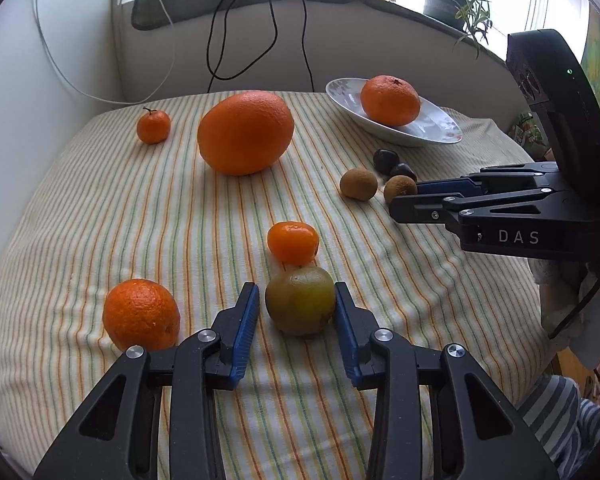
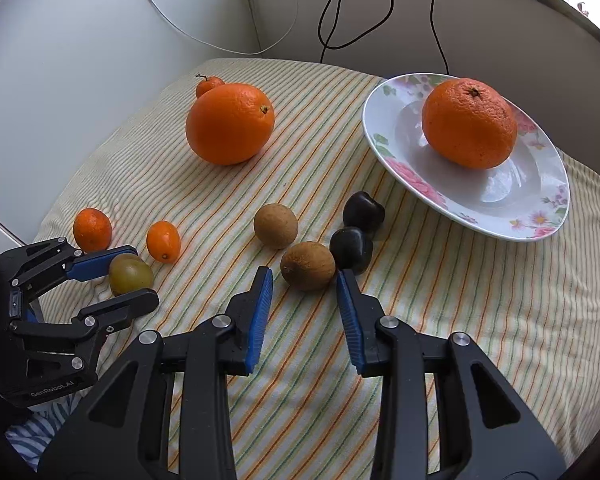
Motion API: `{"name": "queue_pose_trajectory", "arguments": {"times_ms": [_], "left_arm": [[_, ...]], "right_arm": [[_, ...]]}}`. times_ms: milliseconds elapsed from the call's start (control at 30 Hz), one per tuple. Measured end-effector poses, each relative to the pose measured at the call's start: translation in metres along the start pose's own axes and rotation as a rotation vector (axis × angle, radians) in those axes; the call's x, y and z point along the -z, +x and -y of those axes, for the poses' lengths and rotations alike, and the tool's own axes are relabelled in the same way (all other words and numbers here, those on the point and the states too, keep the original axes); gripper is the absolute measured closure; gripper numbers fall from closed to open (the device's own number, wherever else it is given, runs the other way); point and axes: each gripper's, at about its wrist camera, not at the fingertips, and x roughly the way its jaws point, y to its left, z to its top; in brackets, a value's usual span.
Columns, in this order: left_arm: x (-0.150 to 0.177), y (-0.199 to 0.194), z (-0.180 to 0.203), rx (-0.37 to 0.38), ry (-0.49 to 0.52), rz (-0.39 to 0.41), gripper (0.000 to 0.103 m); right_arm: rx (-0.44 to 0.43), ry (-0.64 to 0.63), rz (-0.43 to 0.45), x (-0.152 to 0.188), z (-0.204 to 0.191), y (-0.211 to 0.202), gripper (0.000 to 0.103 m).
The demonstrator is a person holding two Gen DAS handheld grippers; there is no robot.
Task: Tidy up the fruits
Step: 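Grasp the kiwi with the right tool, then carry the kiwi with the right tool and release it on the plate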
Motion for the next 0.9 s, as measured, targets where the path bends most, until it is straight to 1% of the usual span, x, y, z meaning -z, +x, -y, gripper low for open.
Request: {"name": "queue_pose_trajectory", "arguments": {"times_ms": [67, 200, 233, 267, 567, 767, 900], "left_arm": [[0.000, -0.001, 0.000, 0.004, 0.000, 0.003, 0.073], [0.000, -0.001, 0.003, -0.005, 0.015, 0.008, 0.073], [0.000, -0.002, 0.003, -0.004, 0.014, 0.010, 0.074], [0.001, -0.002, 0.002, -0.002, 0.011, 0.012, 0.074], [0.001, -0.009, -0.001, 0.000, -0.004, 0.029, 0.075], [-0.004, -0.017, -0.005, 0.014, -0.021, 0.048, 0.075], [-0.013, -0.020, -0.001, 0.023, -0.010, 0.064, 0.075]], "right_arm": [[0.005, -0.013, -0.002, -0.001, -0.004, 0.001, 0.068], [0.019, -0.021, -0.010, -0.005, -0.008, 0.005, 0.069], [0.027, -0.025, -0.011, -0.004, -0.009, 0.006, 0.073], [0.030, -0.027, -0.012, -0.005, -0.010, 0.007, 0.075], [0.005, -0.007, 0.003, -0.009, -0.006, 0.011, 0.076], [-0.023, 0.006, 0.031, -0.004, -0.002, -0.001, 0.076], [-0.036, 0.018, 0.058, 0.000, 0.002, -0.014, 0.076]]}}
